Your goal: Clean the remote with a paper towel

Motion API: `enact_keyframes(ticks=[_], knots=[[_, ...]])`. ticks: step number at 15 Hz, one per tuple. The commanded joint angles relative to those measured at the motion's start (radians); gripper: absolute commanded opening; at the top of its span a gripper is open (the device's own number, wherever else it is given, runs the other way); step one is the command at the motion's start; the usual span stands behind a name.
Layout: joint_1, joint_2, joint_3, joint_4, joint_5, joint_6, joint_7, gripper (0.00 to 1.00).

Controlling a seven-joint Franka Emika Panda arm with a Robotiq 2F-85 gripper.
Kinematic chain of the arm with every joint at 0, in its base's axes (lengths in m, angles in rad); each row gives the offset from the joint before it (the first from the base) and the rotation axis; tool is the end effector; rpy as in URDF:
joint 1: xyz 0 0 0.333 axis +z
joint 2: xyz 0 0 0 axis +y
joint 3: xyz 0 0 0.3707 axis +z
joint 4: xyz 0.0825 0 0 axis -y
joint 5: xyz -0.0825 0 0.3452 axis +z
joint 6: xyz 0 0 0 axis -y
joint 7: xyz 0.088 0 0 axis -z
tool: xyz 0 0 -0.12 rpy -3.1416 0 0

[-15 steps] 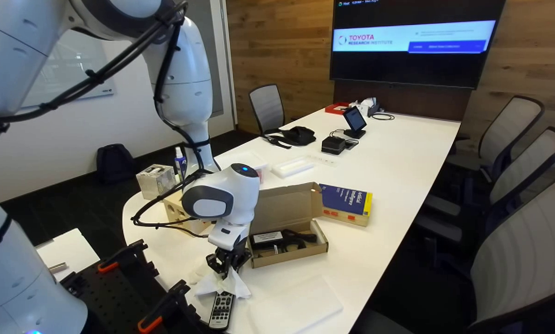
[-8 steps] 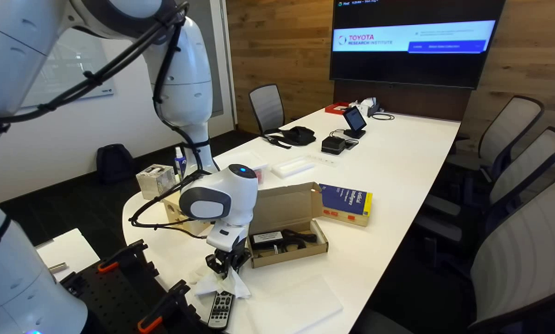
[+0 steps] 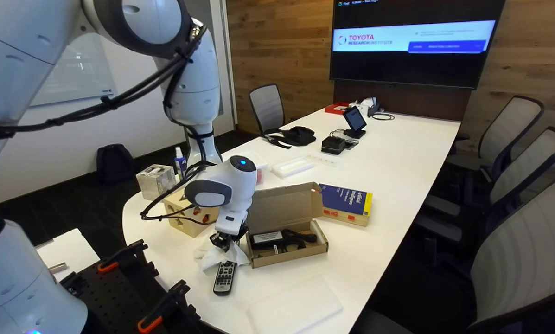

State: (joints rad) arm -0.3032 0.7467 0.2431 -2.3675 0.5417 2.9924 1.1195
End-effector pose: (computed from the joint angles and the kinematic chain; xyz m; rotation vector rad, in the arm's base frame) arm 0.4680 -0.0522 0.0806 -1.8985 2.3334 0.3463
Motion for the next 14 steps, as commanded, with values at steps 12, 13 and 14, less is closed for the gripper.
enact_keyframes(ticks=[12,13,14], knots=[[0.394,-0.243,-0.380,-0.281,0.073,0.029,0.118,0.00],[0.459,-0.229,-0.448,-0.287,0.055,0.028,0.179,0.00],[0.532,-0.211,-0.519,-0.290,0.046,0.022,0.234,0.00]])
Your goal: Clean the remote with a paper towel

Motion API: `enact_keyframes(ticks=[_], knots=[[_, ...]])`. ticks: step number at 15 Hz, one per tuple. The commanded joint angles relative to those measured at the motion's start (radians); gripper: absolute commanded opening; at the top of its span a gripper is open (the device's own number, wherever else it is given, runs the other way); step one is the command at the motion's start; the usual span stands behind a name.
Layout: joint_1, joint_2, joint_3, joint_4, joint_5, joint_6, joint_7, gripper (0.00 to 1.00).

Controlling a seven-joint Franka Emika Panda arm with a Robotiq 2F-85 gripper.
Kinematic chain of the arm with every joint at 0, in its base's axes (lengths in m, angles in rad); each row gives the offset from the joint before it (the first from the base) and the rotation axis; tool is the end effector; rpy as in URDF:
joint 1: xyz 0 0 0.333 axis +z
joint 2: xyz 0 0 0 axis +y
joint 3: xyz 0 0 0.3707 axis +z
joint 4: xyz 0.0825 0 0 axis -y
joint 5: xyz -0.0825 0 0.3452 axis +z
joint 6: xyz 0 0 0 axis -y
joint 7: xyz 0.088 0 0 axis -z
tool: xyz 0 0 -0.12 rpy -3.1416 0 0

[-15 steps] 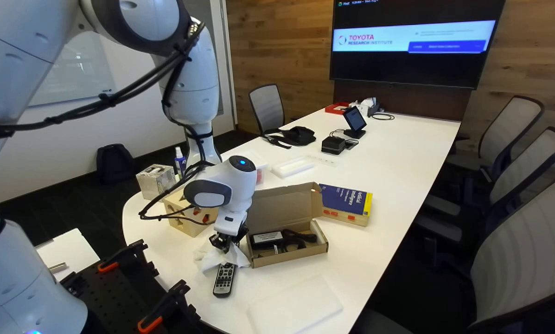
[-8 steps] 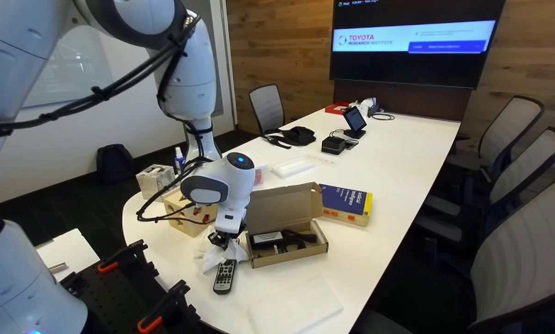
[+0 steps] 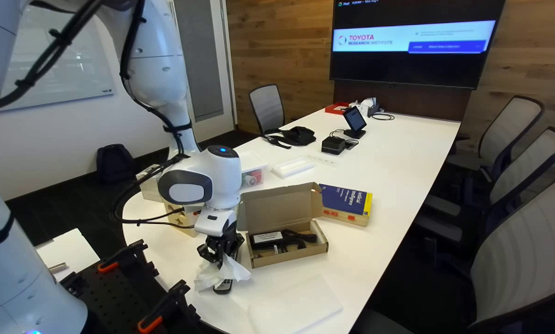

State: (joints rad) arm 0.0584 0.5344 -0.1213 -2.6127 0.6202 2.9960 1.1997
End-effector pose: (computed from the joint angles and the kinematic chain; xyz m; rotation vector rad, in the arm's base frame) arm 0.3942 -0.0709 0.1367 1.8168 -2.4613 -0.1441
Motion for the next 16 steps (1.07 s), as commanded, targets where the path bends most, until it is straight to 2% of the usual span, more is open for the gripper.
enact_keyframes(ticks=[1,5,6,7,10,13,16], knots=[[0.241,0.019,-0.221,-0.049,-0.041,0.012,0.211,0.00],[0.519,0.117,-0.454,-0.046,-0.040,-0.031,0.434,0.00],[0.564,0.136,-0.485,-0.039,-0.040,-0.053,0.466,0.00],[0.519,0.106,-0.455,-0.043,-0.125,-0.048,0.504,0.00],[0.410,0.049,-0.336,-0.011,-0.204,-0.013,0.454,0.00],[0.265,0.029,-0.182,0.036,-0.243,0.010,0.405,0.00],[0.086,0.030,-0.011,0.091,-0.239,0.028,0.315,0.00]])
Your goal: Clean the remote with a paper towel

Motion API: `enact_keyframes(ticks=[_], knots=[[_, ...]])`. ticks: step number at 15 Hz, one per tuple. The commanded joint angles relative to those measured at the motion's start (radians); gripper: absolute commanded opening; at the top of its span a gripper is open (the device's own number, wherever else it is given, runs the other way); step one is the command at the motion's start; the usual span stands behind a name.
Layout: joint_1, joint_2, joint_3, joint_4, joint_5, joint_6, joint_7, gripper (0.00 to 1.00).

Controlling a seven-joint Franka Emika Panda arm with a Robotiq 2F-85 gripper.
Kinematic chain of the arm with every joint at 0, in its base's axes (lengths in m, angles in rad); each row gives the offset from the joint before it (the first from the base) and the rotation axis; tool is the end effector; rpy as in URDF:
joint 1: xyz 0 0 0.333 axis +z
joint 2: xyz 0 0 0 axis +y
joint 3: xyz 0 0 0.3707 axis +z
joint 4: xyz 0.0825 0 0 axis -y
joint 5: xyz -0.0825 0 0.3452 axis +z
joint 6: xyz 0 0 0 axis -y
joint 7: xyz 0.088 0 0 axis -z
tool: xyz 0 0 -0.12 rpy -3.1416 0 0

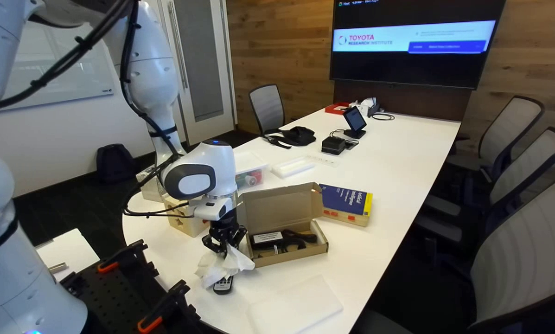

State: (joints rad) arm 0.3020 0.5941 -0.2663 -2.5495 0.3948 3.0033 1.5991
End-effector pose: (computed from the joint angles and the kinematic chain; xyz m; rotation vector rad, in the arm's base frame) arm 0.4293 -0.0235 0.1308 1.7156 -2.4563 0.0359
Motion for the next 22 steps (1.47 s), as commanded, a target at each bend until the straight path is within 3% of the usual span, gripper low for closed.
enact_keyframes(ticks=[1,6,10,12,16,22], knots=[[-0.198,-0.021,0.175,0.047,-0.007,0.017,-0.114,0.00],[-0.400,0.029,0.374,0.132,0.029,-0.002,-0.302,0.00],[-0.449,0.036,0.406,0.133,0.059,-0.008,-0.386,0.00],[-0.413,0.024,0.350,0.110,0.066,-0.017,-0.367,0.00],[-0.297,-0.006,0.169,0.041,0.076,-0.035,-0.257,0.00],[-0.100,-0.002,-0.095,-0.031,0.028,-0.105,-0.024,0.00]])
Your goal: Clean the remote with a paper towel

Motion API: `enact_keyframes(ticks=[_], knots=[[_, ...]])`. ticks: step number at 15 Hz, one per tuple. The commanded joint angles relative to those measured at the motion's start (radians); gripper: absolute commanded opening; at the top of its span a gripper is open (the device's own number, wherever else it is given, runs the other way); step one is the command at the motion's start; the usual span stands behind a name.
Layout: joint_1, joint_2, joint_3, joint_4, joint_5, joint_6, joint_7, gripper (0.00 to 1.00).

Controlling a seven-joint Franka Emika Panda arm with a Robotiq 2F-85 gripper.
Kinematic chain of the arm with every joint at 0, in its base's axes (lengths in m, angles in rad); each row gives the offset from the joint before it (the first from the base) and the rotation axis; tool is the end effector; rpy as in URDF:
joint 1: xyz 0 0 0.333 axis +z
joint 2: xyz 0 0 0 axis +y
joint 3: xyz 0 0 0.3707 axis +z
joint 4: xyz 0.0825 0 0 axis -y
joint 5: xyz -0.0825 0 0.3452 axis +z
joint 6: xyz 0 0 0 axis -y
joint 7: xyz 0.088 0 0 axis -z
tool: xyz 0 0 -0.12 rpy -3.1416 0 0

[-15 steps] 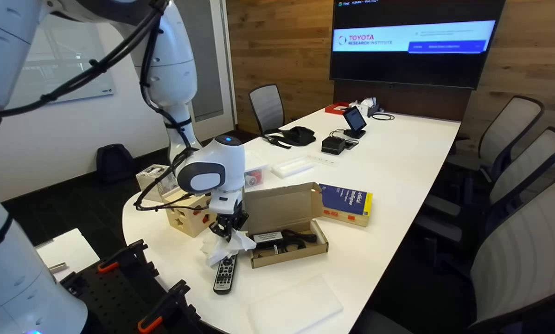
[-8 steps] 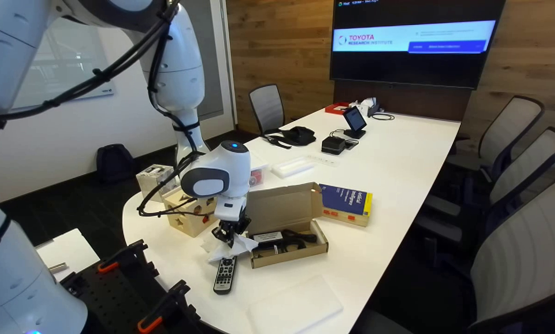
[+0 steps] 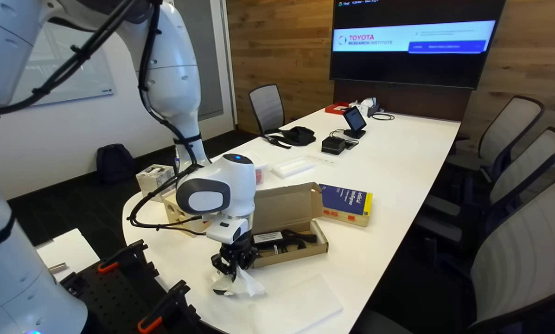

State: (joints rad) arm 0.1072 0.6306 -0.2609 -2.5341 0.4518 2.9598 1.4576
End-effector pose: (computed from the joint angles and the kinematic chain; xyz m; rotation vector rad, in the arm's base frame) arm 0.4098 -0.1058 0.1152 1.5656 -2.5147 -0.0714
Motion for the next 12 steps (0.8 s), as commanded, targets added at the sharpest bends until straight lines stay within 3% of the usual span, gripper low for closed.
enact_keyframes(ticks=[1,4,7,12], knots=[[0.128,-0.035,-0.140,-0.050,-0.048,-0.089,0.162,0.00],[0.158,-0.030,-0.177,-0.032,-0.119,-0.174,0.241,0.00],[0.106,-0.038,-0.102,0.004,-0.151,-0.172,0.227,0.00],[0.077,0.009,0.018,0.110,-0.145,-0.140,0.212,0.00]])
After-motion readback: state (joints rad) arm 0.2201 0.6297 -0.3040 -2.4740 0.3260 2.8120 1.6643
